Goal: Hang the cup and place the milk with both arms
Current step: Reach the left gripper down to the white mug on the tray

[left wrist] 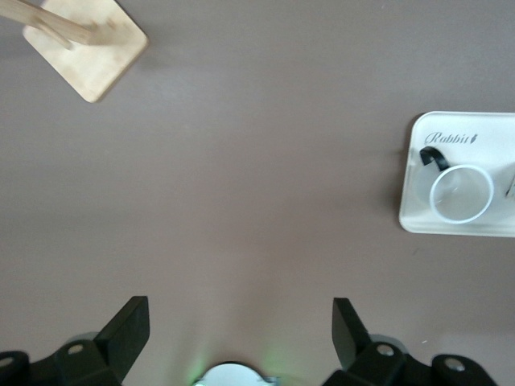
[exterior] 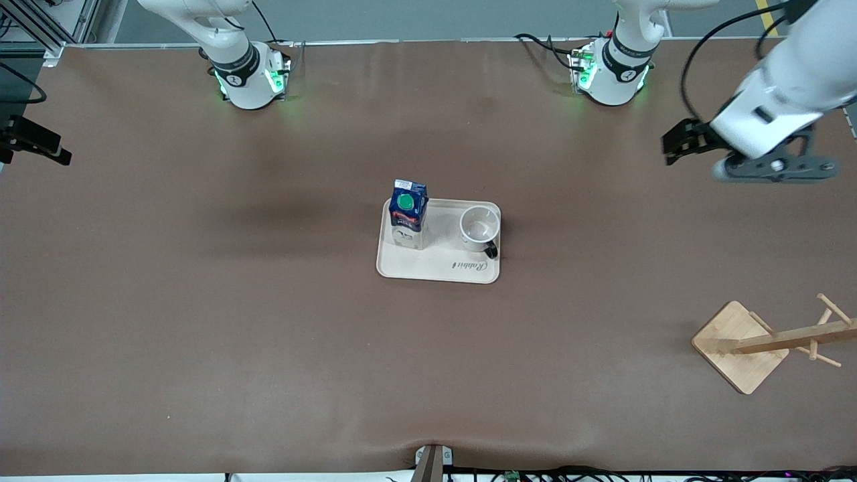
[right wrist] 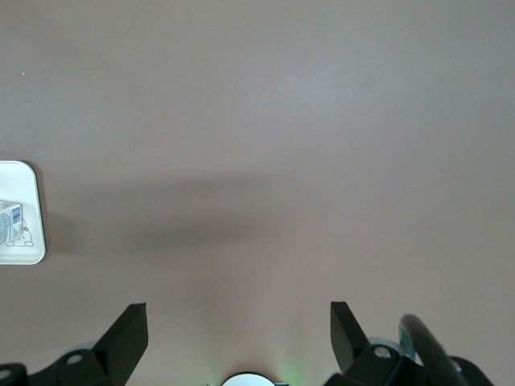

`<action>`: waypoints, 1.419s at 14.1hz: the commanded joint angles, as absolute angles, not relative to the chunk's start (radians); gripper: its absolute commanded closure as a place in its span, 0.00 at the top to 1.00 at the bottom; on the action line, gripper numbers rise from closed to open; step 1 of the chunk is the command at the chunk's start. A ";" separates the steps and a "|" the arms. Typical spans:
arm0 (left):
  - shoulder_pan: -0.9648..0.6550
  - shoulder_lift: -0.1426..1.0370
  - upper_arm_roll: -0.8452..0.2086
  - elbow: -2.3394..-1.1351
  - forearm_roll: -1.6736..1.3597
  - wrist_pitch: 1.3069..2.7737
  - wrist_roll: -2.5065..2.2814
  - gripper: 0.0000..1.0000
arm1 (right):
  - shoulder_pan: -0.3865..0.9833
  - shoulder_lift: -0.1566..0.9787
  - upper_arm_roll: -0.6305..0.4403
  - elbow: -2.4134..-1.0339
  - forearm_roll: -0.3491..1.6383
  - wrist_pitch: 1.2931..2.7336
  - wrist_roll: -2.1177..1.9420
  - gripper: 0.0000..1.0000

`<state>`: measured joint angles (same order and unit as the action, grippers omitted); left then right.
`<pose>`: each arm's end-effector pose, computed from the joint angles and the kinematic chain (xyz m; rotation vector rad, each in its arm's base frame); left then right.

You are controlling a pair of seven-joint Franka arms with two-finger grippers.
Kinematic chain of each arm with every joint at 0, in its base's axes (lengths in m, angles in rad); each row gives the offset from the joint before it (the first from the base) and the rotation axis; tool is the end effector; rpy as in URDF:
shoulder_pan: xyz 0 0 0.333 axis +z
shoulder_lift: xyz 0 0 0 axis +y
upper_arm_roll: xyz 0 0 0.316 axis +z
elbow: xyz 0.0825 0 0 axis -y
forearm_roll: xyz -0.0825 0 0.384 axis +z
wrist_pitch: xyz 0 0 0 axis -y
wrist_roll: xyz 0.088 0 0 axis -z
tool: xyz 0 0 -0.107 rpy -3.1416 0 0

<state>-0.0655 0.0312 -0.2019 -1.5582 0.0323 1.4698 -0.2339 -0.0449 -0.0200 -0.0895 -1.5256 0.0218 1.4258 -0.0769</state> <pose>0.5340 -0.1406 0.6053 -3.0819 0.0500 0.1679 0.5287 -0.0694 0.6442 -3.1064 0.0856 0.1196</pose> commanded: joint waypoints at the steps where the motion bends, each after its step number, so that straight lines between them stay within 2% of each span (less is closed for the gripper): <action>1: -0.066 0.060 -0.270 -1.600 0.037 1.535 -0.359 1.00 | -0.067 -0.006 -0.077 -1.494 0.031 1.407 -0.066 1.00; 5: -0.064 0.064 -0.376 -1.806 0.037 1.768 -0.526 1.00 | -0.067 0.002 -0.077 -1.496 0.031 1.405 -0.066 1.00; 9: -0.069 0.095 -0.466 -2.014 0.034 2.073 -0.696 1.00 | -0.069 0.002 -0.077 -1.496 0.031 1.405 -0.066 1.00; 11: -0.104 0.144 -0.483 -2.054 0.038 2.172 -0.787 1.00 | -0.068 0.002 -0.077 -1.496 0.031 1.405 -0.066 1.00; 13: -0.141 0.195 -0.482 -2.075 0.038 2.258 -0.860 0.85 | -0.068 0.008 -0.077 -1.494 0.031 1.407 -0.066 1.00; 17: -0.193 0.322 -0.483 -2.075 0.165 2.331 -1.017 0.70 | -0.067 0.011 -0.075 -1.494 0.031 1.411 -0.080 1.00; 20: -0.206 0.386 -0.482 -2.072 0.195 2.393 -1.078 0.68 | -0.057 0.021 -0.074 -1.490 0.038 1.427 -0.080 1.00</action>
